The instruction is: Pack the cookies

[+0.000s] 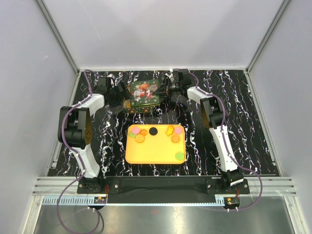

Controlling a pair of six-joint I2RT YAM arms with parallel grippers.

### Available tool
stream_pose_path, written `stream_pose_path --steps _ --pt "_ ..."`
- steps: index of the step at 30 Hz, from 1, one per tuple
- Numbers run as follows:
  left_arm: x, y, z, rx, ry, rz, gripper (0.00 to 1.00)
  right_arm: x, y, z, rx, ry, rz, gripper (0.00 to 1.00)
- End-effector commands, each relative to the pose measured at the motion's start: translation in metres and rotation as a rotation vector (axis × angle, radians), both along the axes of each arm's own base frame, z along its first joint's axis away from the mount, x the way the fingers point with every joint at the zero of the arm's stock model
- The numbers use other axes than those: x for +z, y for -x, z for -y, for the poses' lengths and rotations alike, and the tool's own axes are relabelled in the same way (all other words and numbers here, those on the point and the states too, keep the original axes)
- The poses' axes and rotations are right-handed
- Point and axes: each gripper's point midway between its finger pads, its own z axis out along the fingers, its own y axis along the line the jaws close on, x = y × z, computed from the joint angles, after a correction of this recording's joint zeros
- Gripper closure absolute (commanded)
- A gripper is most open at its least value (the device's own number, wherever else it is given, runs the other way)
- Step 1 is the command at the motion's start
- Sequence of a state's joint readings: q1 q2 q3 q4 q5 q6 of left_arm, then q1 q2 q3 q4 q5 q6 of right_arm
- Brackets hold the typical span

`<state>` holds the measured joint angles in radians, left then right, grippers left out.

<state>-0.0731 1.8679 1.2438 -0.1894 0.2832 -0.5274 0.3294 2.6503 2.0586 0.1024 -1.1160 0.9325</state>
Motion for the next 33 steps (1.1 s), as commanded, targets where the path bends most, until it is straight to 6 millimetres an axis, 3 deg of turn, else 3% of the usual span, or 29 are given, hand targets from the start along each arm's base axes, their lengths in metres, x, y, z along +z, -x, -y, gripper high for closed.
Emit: stream_pose_path --steps 1,16,33 --pt "0.016 -0.019 0.002 -0.005 0.001 0.077 0.02 0.018 0.001 -0.006 0.004 0.05 0.073 0.72" --pt "0.013 -0.022 0.004 -0.008 0.014 0.079 0.02 -0.013 0.004 -0.015 0.015 0.041 -0.076 0.72" --pt "0.015 -0.027 0.01 -0.026 0.039 0.099 0.01 -0.024 0.003 -0.018 0.018 0.01 -0.121 0.67"
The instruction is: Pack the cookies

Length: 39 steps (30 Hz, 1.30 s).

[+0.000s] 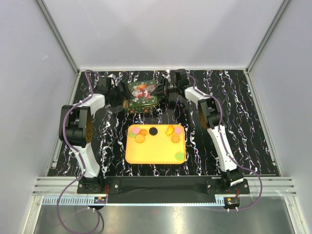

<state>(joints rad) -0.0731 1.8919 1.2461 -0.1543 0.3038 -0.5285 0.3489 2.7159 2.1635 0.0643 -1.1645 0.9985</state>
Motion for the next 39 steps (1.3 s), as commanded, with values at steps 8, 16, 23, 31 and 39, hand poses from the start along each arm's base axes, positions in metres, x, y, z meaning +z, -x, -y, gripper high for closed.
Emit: stream_pose_path --steps 8,16,23,31,39 --pt "0.02 -0.027 0.011 -0.009 0.058 0.093 0.01 -0.024 0.001 -0.005 -0.018 0.009 -0.071 0.64" --pt "0.024 -0.029 0.011 -0.01 0.06 0.101 0.01 -0.028 -0.001 -0.004 -0.029 0.022 -0.075 0.61" --pt "0.025 -0.029 0.011 -0.012 0.061 0.101 0.01 -0.035 -0.004 -0.002 -0.049 0.05 -0.099 0.63" --pt "0.023 -0.028 0.01 -0.012 0.055 0.095 0.01 -0.042 -0.003 0.004 -0.066 0.13 -0.074 0.58" --pt "0.025 -0.028 0.01 -0.011 0.052 0.096 0.01 -0.058 -0.003 0.017 -0.102 0.261 -0.056 0.56"
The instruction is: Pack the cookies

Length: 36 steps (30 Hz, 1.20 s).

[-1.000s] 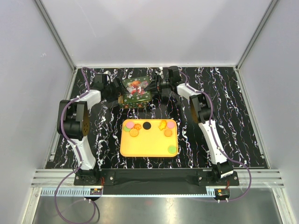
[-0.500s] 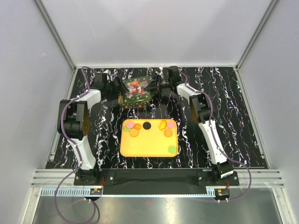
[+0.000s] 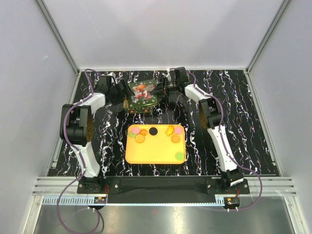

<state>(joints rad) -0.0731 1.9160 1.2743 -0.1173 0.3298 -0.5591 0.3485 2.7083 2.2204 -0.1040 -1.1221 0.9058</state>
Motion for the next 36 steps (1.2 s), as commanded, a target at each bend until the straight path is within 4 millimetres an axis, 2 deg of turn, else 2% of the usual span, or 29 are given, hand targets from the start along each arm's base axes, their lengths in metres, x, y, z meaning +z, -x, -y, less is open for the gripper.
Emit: stream_pose_path --steps 1,5,11,19,22,36 --pt "0.018 -0.015 0.004 -0.013 0.012 0.067 0.01 -0.06 0.0 0.017 -0.084 0.219 -0.033 0.56" --pt "0.017 -0.014 0.004 -0.011 0.011 0.064 0.01 -0.062 0.0 0.023 -0.102 0.276 -0.019 0.56" --pt "0.017 -0.012 0.004 -0.012 0.009 0.063 0.01 -0.059 0.004 0.025 -0.099 0.232 -0.037 0.55" --pt "0.017 -0.012 0.004 -0.013 0.011 0.063 0.01 -0.044 -0.001 0.027 -0.111 0.228 0.02 0.55" --pt "0.016 -0.012 0.004 -0.015 0.011 0.062 0.01 -0.035 -0.006 0.024 -0.108 0.226 0.051 0.53" --pt "0.019 -0.016 0.008 -0.037 0.005 0.068 0.01 -0.029 -0.004 0.003 -0.073 0.317 0.114 0.53"
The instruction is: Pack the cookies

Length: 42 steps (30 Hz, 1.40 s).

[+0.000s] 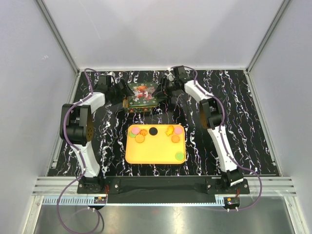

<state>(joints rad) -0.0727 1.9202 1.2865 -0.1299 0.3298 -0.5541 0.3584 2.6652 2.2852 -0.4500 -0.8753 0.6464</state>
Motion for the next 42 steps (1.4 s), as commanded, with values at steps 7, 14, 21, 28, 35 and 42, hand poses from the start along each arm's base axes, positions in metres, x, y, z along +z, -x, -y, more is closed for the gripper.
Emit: stream_pose_path --steps 7,14,21,28,35,42 --pt "0.019 -0.017 0.012 -0.047 0.01 0.069 0.01 -0.004 0.004 -0.024 0.029 0.076 0.054 0.52" --pt "0.019 -0.017 0.018 -0.062 0.014 0.067 0.02 0.001 0.005 -0.026 0.033 0.096 0.078 0.49" --pt "0.018 -0.016 0.025 -0.073 0.018 0.065 0.02 0.012 0.008 -0.034 0.059 0.088 0.117 0.44" --pt "0.023 -0.014 0.029 -0.085 0.013 0.073 0.02 0.019 0.009 -0.039 0.06 0.101 0.148 0.43" --pt "0.023 -0.013 0.03 -0.089 0.012 0.073 0.03 0.032 0.009 -0.04 0.049 0.092 0.184 0.39" --pt "0.025 -0.012 0.031 -0.093 0.016 0.076 0.03 0.055 0.008 -0.04 0.031 0.068 0.239 0.33"
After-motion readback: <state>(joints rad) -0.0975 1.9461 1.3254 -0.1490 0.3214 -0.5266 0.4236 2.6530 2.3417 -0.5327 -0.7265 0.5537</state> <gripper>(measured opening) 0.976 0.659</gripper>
